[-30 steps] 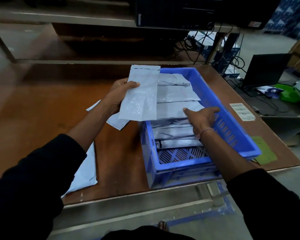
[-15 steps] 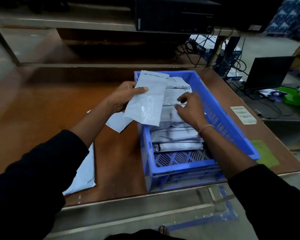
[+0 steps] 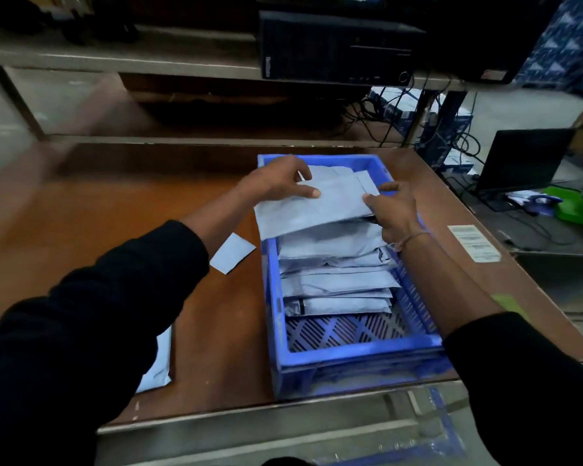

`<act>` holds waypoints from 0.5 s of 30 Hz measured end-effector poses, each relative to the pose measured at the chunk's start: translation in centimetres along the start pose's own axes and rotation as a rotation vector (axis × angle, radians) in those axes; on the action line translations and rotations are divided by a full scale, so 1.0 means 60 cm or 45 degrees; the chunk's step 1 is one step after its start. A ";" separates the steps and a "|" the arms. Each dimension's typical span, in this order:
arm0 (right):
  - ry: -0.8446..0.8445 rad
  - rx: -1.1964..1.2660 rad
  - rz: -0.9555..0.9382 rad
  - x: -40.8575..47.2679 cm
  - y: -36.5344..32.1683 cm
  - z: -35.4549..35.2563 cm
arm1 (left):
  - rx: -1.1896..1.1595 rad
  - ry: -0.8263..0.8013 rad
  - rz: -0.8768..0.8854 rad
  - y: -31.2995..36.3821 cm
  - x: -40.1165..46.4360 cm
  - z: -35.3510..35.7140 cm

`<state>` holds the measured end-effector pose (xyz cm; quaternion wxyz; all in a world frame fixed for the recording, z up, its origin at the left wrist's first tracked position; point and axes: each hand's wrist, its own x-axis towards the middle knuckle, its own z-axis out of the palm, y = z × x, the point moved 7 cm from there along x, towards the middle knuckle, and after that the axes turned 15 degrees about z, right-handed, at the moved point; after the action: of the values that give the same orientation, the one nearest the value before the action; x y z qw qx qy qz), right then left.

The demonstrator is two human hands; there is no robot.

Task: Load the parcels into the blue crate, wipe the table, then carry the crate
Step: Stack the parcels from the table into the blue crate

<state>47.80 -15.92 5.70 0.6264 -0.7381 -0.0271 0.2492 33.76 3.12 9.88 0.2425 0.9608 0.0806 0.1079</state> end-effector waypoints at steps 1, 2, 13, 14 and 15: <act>0.056 -0.041 -0.020 0.008 0.002 0.000 | 0.037 0.038 -0.012 -0.008 0.008 0.001; 0.107 -0.103 -0.044 0.015 0.003 0.001 | 0.090 0.064 -0.017 -0.015 0.015 0.003; 0.480 -1.320 -0.606 0.010 -0.007 0.027 | 0.560 -0.133 0.253 -0.003 0.000 0.075; 0.417 -1.363 -0.697 0.005 -0.005 0.037 | 0.581 -0.156 0.254 -0.003 0.000 0.079; 0.342 -1.408 -0.782 -0.002 -0.001 0.048 | 0.599 -0.171 0.248 -0.002 0.000 0.082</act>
<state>46.57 -13.31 5.53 0.1946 -0.9352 -0.2828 -0.0864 34.95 1.03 5.60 0.0055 0.9989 -0.0057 0.0451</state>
